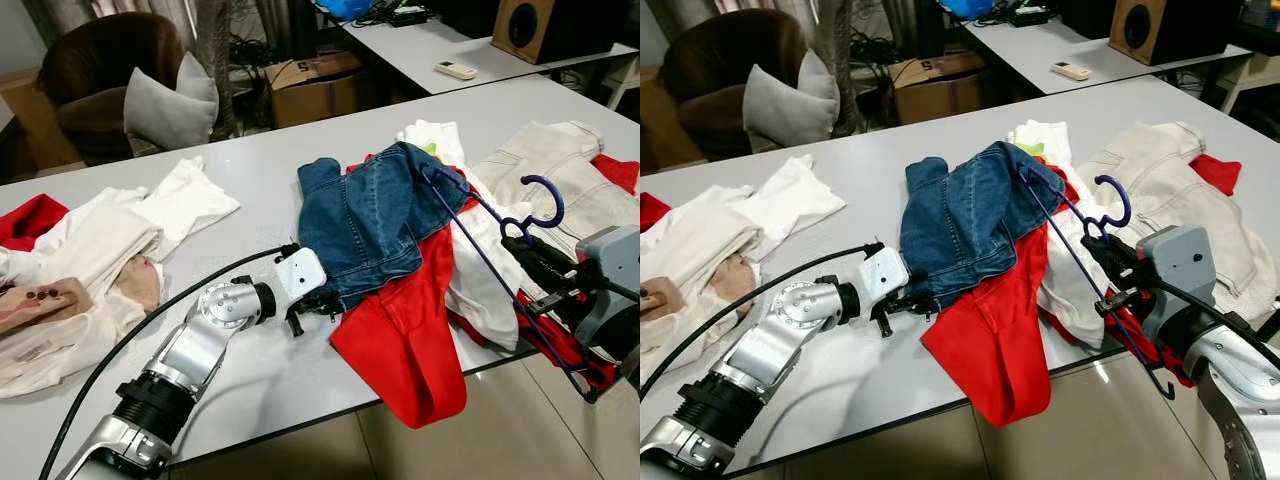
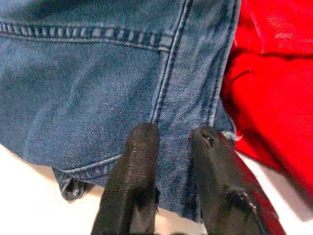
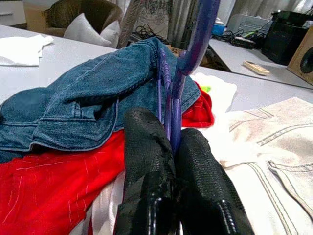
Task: Hang hanger
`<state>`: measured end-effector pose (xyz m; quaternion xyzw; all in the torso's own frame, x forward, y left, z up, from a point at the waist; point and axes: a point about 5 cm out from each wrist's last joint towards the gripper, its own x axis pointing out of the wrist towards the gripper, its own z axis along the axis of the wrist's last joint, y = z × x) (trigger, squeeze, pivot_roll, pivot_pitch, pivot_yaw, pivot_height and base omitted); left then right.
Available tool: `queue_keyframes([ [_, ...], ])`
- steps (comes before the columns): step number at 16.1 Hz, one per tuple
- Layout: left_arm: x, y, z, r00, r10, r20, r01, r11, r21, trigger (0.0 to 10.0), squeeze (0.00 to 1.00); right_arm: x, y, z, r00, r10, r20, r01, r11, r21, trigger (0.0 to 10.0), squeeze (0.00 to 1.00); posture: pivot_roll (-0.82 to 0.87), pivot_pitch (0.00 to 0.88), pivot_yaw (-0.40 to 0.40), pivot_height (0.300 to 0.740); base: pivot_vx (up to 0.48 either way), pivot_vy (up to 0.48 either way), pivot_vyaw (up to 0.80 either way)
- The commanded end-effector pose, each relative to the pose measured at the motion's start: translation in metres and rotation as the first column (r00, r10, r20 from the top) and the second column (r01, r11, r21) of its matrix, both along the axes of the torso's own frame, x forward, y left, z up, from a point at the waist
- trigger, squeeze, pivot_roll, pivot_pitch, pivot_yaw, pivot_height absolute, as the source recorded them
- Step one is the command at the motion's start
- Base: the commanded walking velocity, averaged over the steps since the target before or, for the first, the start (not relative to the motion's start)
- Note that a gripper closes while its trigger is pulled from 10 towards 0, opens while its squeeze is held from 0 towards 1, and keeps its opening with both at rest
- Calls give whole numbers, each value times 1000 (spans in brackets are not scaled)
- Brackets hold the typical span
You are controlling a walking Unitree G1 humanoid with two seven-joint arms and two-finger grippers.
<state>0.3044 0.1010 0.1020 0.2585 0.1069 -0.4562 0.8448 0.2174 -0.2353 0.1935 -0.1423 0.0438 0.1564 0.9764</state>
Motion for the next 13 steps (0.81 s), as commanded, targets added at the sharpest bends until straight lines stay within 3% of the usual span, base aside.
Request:
queue_keyframes([
  [1,1,5,-6,1000,27,-2,-27,999,40,1255,0,2,4,5,1000,24,17,-24,1000,-7,10000,0,-229,0,125,719,0,0,0],
  [4,1,3,-8,1000,19,17,-20,997,77,1020,0,2,5,5,999,26,19,-26,1000,-7,10000,0,-229,0,125,719,0,0,0],
  [5,1,3,-8,1000,14,18,-15,996,84,0,0,2,6,5,999,27,19,-27,1000,-7,10000,0,-230,0,126,719,0,0,0],
  [6,1,2,-9,1000,12,19,-14,996,87,0,0,3,6,5,999,29,19,-29,1000,-8,10000,0,-229,0,124,719,0,0,0],
  [13,2,0,18,999,-12,37,15,997,-73,0,0,6,16,1,999,37,34,-38,999,36,10000,0,-194,0,127,719,0,0,0],
])
